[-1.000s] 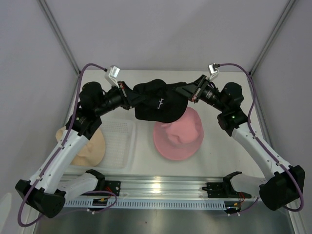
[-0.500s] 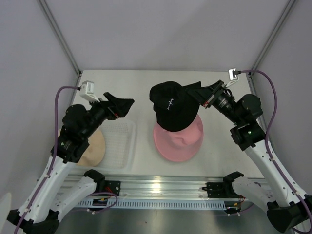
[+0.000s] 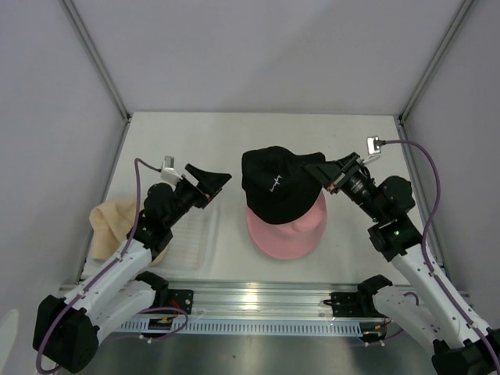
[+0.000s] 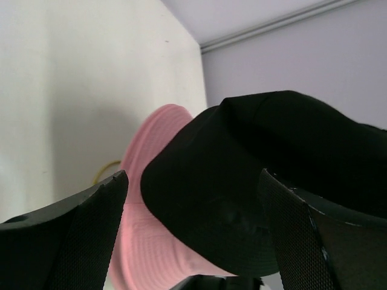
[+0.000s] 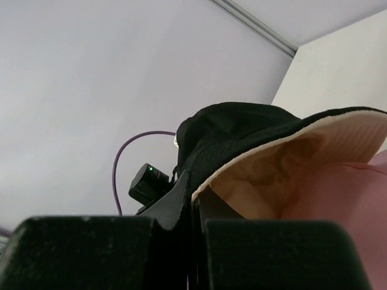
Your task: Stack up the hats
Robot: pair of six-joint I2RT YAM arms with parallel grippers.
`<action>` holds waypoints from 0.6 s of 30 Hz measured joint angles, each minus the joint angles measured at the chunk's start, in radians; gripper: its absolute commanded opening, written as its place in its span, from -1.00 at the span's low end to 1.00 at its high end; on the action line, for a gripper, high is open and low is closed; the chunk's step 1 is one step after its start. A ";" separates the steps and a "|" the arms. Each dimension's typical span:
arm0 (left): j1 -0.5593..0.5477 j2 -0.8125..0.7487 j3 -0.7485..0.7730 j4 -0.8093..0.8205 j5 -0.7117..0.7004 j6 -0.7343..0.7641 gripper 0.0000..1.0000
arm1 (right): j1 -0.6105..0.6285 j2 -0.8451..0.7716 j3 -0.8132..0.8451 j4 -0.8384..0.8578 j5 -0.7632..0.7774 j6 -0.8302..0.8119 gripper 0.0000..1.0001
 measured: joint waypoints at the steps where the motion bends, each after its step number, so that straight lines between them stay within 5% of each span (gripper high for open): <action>1: 0.000 0.008 -0.007 0.031 0.014 -0.018 0.79 | 0.000 -0.019 -0.009 -0.006 0.006 -0.005 -1.00; 12: -0.002 0.108 -0.088 0.198 0.085 -0.103 0.74 | 0.001 -0.202 -0.166 -0.182 0.115 -0.040 -1.00; 18: -0.003 0.169 -0.025 0.143 0.124 -0.032 0.81 | 0.001 -0.323 -0.234 -0.295 0.181 -0.068 -1.00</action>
